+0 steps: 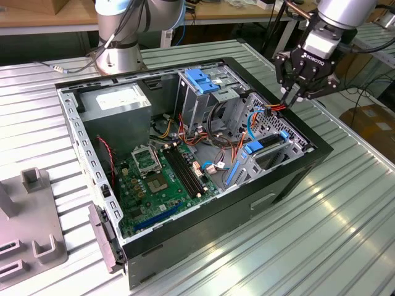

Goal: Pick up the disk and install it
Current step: 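Insert the first disk wire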

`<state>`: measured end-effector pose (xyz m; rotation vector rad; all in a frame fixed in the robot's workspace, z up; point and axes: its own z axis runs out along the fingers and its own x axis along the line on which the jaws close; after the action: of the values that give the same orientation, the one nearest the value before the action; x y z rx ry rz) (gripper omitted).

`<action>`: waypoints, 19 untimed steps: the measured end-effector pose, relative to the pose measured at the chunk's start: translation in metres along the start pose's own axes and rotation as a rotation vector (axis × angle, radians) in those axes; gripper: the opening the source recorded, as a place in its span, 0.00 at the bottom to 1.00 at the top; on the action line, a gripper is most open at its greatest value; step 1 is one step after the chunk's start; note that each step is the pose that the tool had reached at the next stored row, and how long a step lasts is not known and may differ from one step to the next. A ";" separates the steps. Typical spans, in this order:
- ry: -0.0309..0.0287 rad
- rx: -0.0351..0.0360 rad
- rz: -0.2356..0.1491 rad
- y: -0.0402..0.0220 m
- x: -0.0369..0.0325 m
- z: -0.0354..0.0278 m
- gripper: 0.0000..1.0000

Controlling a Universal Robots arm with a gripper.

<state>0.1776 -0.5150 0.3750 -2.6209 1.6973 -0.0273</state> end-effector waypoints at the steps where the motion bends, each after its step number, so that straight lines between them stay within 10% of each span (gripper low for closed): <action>1: -0.0004 0.0001 -0.016 -0.0009 0.0004 0.0001 0.25; 19: -0.0083 0.0014 -0.330 -0.0050 0.0023 0.0018 0.31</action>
<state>0.1832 -0.5150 0.3733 -2.8617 1.2431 -0.0220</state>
